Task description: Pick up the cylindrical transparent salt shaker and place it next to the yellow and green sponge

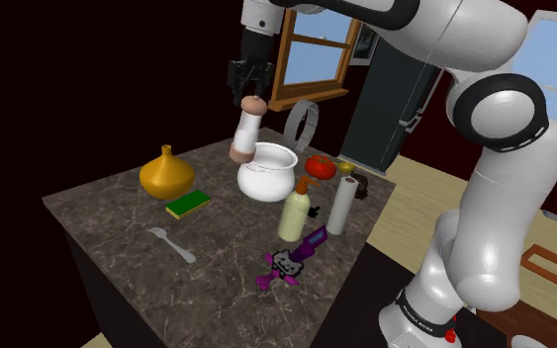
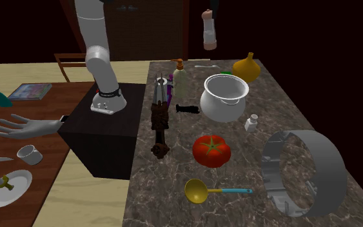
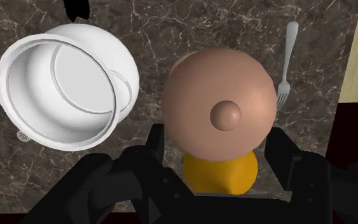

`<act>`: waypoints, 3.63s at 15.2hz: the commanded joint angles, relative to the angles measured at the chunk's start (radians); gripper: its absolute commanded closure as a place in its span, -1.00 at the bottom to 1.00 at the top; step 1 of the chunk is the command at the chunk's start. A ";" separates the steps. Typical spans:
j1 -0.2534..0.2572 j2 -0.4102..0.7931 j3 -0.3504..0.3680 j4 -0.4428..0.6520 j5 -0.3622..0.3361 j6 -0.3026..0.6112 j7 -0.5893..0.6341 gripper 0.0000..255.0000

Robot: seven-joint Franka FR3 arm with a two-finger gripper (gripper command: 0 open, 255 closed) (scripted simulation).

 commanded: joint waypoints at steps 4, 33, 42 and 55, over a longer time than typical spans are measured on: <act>0.035 0.048 0.023 0.039 -0.003 0.009 0.059 1.00; 0.041 -0.016 0.025 -0.442 -0.009 0.427 0.064 1.00; 0.041 0.007 0.026 -0.535 -0.007 0.542 0.063 1.00; 0.040 0.039 0.026 -0.597 -0.004 0.636 0.061 1.00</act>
